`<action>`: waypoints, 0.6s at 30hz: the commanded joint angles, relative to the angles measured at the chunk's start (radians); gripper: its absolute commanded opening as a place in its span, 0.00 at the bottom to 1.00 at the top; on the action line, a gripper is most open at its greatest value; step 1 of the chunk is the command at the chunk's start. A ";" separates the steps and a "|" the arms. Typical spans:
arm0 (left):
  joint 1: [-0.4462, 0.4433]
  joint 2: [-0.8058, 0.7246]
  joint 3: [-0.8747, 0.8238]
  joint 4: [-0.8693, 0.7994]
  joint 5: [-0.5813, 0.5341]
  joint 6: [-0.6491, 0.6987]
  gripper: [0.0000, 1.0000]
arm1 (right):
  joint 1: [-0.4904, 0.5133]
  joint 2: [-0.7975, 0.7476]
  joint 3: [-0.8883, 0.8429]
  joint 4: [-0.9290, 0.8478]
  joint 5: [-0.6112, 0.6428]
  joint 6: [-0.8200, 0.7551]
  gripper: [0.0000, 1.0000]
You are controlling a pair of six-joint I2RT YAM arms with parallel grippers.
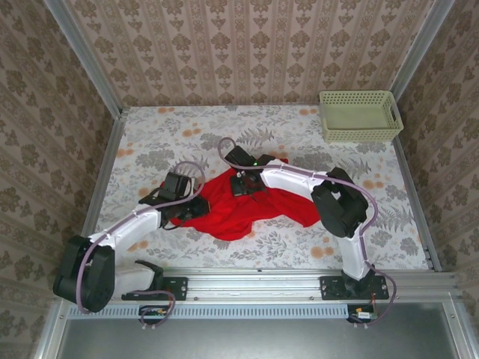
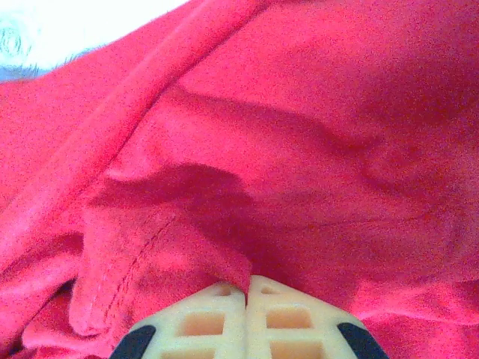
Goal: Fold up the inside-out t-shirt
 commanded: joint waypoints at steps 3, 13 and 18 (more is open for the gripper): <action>0.017 -0.079 -0.001 -0.011 -0.038 0.037 0.01 | -0.028 -0.168 0.008 -0.107 0.124 -0.075 0.00; 0.020 -0.294 -0.024 0.050 0.034 0.035 0.00 | -0.075 -0.515 -0.255 -0.071 0.107 -0.045 0.00; -0.146 -0.202 -0.062 0.065 0.007 0.070 0.11 | -0.096 -0.540 -0.468 0.046 0.064 0.060 0.00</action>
